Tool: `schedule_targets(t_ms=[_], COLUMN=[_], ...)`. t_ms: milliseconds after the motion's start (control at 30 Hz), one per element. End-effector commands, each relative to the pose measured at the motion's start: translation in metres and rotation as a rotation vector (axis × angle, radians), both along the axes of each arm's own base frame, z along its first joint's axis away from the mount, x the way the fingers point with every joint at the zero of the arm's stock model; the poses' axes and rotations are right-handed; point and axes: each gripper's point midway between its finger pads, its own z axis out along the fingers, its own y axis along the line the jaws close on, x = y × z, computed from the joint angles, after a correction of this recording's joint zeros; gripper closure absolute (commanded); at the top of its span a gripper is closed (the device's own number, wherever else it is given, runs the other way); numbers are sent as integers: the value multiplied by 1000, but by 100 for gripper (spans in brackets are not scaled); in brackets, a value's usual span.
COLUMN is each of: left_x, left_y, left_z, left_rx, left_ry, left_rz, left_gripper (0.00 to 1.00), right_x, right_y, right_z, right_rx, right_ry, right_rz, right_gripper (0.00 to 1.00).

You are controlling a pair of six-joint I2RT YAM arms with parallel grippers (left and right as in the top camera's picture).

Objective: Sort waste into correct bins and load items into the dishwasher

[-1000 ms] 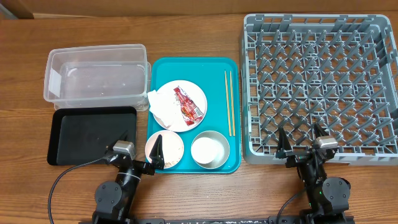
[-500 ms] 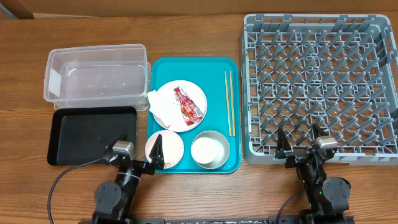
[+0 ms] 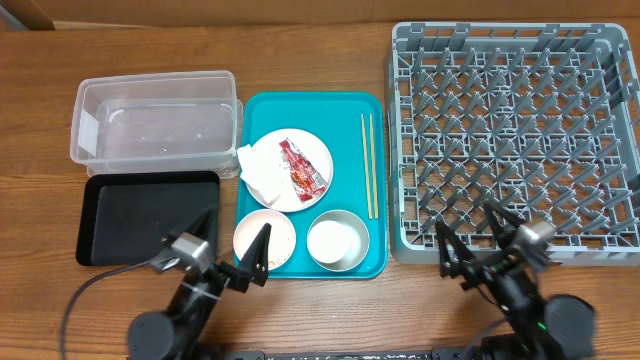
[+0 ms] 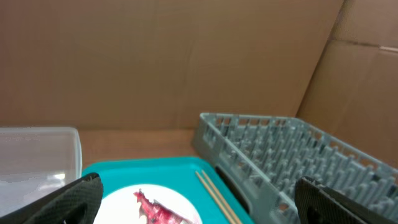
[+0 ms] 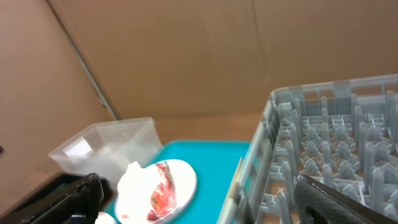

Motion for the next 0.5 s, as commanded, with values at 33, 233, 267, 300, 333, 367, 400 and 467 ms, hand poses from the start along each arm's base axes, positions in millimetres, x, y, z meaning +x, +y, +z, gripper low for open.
schedule_targets(t_ms=[33, 233, 267, 300, 333, 367, 400, 467], left_x=[-9, 16, 19, 20, 22, 24, 23, 24], left_y=[0, -7, -12, -19, -25, -30, -37, -50], left_z=[47, 69, 76, 85, 93, 98, 101, 103], left_rx=[38, 94, 97, 92, 90, 79, 60, 47], left_ry=[45, 420, 468, 495, 514, 537, 573, 614], left_rz=[-9, -33, -62, -103, -139, -166, -212, -297], left_gripper=[0, 0, 0, 0, 0, 0, 0, 0], right_x=[-21, 4, 11, 16, 21, 26, 29, 34], right_y=[1, 3, 4, 6, 7, 8, 11, 15], right_z=[64, 83, 84, 85, 84, 81, 76, 68], right_rx=[9, -38, -44, -46, -50, -52, -53, -54], right_ry=[39, 389, 441, 479, 516, 560, 617, 686], right_rz=[23, 13, 17, 24, 25, 26, 41, 60], right_gripper=[0, 0, 0, 0, 0, 0, 0, 0])
